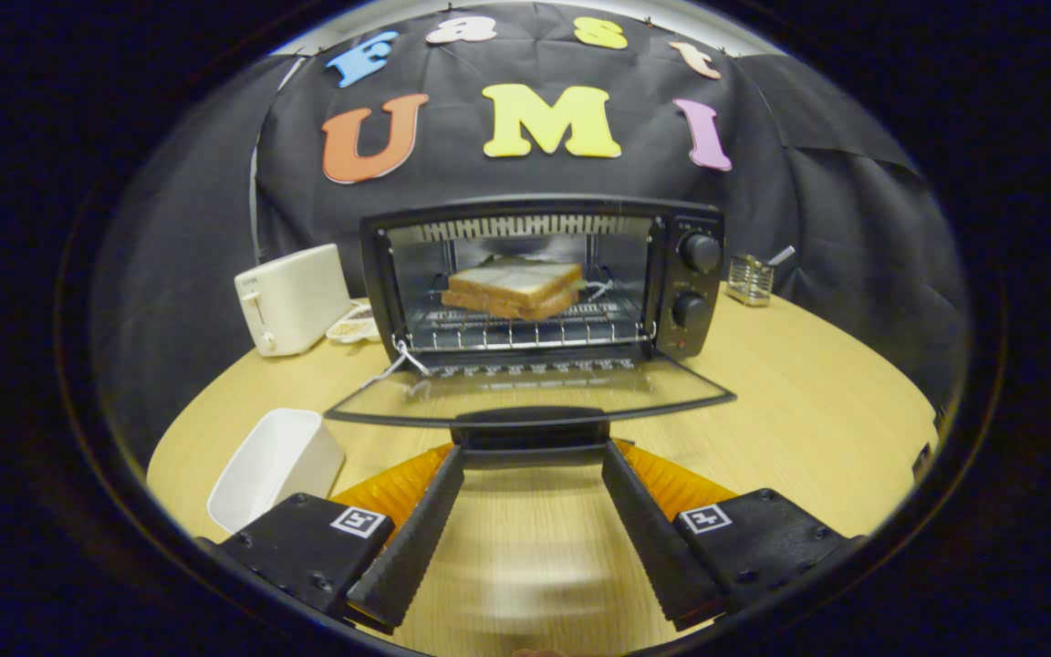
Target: Open the toaster oven, put the food inside, and close the toaster oven door.
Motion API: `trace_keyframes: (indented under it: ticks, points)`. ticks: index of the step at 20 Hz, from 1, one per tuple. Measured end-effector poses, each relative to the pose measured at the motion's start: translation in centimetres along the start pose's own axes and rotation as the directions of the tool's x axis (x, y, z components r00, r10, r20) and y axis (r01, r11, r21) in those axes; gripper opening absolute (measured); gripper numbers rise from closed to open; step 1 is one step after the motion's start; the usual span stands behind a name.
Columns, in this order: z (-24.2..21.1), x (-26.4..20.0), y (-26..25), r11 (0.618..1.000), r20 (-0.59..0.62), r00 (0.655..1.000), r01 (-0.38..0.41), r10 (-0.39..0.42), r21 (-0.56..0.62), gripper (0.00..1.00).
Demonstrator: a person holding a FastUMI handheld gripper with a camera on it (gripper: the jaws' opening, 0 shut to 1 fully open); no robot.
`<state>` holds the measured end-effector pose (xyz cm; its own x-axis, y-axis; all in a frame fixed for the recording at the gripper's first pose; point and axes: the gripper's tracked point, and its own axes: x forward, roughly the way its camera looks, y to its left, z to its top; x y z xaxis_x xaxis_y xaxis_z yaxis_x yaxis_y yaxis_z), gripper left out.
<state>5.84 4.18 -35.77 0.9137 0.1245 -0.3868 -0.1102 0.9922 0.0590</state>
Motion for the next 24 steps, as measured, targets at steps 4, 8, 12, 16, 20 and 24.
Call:
trace_keyframes:
  ticks: [4,8,12,16,20,24]
  points:
    - [0.4,0.6,-0.2,1.000,-0.038,0.999,0.009,-0.009,0.001,1.00]
    - [-1.9,0.3,0.5,1.000,-0.102,0.995,-0.012,0.014,0.013,1.00]
    - [-5.1,0.5,0.6,0.999,-0.186,0.983,-0.005,0.012,0.036,1.00]
    - [-5.9,1.1,0.6,1.000,-0.242,0.970,0.001,0.005,0.025,1.00]
    - [-6.0,1.1,0.8,1.000,-0.267,0.964,0.022,-0.019,0.009,1.00]
    - [-4.9,0.8,0.8,1.000,-0.208,0.978,0.019,-0.015,0.017,1.00]
